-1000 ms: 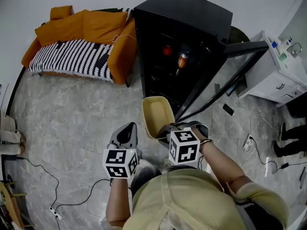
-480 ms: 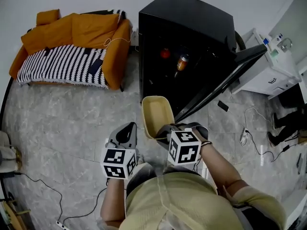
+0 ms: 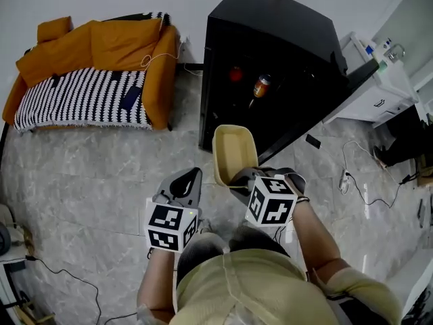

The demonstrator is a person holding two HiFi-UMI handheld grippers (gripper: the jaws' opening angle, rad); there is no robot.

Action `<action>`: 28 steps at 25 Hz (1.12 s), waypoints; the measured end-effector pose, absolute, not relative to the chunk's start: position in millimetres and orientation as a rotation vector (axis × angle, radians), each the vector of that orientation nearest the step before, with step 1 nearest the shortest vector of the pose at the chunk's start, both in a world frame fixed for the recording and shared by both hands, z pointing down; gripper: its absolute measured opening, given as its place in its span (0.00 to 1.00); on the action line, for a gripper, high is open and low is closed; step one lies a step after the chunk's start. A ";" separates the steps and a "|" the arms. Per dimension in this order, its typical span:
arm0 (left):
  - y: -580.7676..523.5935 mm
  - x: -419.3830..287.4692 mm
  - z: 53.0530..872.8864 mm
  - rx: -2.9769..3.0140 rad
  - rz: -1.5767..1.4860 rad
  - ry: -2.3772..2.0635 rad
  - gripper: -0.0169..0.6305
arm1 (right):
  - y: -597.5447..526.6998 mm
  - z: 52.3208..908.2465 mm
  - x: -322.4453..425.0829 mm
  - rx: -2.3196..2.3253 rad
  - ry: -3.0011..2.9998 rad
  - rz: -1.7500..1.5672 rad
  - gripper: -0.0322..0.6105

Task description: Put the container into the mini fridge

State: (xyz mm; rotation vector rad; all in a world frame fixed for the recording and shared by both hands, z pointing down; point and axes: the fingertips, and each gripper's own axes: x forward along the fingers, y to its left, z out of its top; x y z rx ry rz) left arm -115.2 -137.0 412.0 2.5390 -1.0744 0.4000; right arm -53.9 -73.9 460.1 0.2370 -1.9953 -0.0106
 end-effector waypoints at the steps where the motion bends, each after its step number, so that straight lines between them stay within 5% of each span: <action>1: -140.5 -115.5 412.1 2.549 0.401 -1.065 0.06 | -76.5 459.4 -52.9 0.252 -1.990 0.000 0.10; 28: -246.2 -47.9 381.9 2.595 0.270 -1.116 0.06 | -214.1 410.4 22.5 0.377 -1.939 -0.027 0.10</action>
